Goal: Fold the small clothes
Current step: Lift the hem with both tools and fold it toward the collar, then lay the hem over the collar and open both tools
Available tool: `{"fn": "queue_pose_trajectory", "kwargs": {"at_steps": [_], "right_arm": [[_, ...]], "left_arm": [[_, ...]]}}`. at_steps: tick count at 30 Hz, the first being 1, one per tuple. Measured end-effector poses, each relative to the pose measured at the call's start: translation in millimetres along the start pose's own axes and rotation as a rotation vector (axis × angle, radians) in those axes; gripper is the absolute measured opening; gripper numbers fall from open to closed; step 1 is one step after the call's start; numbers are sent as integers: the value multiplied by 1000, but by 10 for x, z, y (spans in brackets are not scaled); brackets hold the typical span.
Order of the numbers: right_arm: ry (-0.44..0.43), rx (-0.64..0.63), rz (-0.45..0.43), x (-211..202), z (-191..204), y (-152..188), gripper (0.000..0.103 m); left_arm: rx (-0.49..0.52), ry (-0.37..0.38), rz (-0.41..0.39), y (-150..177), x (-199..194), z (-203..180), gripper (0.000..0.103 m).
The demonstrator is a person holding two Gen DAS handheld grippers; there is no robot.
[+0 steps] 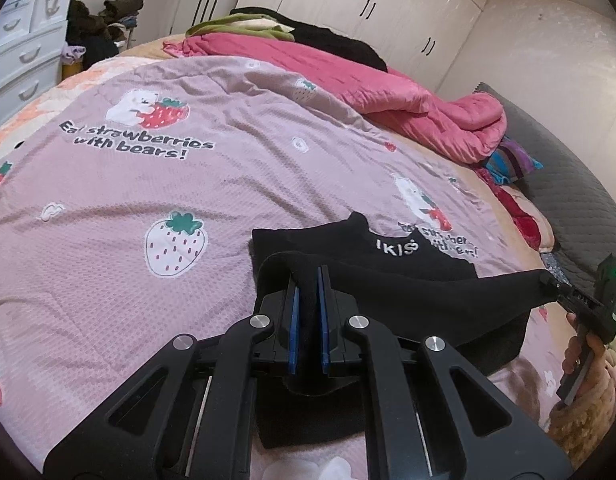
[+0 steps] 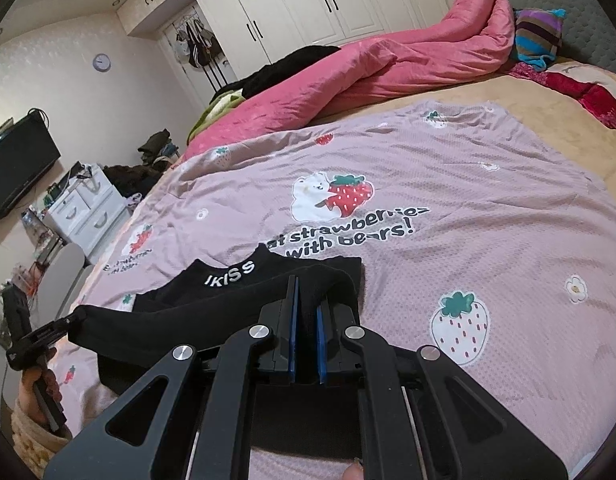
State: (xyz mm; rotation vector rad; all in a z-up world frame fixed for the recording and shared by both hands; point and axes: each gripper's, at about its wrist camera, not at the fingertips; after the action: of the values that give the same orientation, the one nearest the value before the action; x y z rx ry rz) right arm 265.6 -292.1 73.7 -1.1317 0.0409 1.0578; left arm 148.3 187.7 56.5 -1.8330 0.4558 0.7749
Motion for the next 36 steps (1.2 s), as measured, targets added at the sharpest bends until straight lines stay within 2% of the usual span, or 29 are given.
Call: {"fn": "queue_pose_trajectory", "kwargs": {"at_steps": [9,16,17,18,20,25,28,29,30,33,36], "right_arm": [[25,-1,33,214,-87,41,7],[43,4,55,312,-121,86,9],[47,3,60,322,-121,95,13],[55,2,61,324,-117,104,23],[79,-5,42,283,-109,112,37],[72,-31,-2,83,-23,157,37],[62,-79,-20,-51,96,232,30],[52,-103,-13,-83,144,274,19],[39,-123,3,-91,185,318,15],[35,-178,74,-12,284,474,13],[53,-223,144,168,330,621,13]], "left_arm": [[4,-24,36,16,237,12,3],[-2,-59,35,16,294,44,6],[-6,-62,31,11,277,55,7],[-9,-61,28,6,264,65,8],[-11,-64,10,2,188,72,14],[34,-42,-36,41,-50,-42,14],[86,-6,-36,128,-167,-171,14],[100,7,-27,164,-184,-213,12],[119,30,-7,226,-190,-266,11],[165,67,54,392,-123,-402,10],[242,54,116,591,44,-555,10]]}}
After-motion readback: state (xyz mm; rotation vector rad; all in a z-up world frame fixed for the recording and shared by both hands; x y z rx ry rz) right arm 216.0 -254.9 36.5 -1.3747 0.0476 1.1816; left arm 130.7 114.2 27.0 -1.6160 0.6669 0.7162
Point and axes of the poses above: each gripper's, at about its wrist camera, not at the fingertips, and x roughly the way its jaws point, z to its left, y to its underside, and after that the axes turned 11 degrees about -y, right-handed
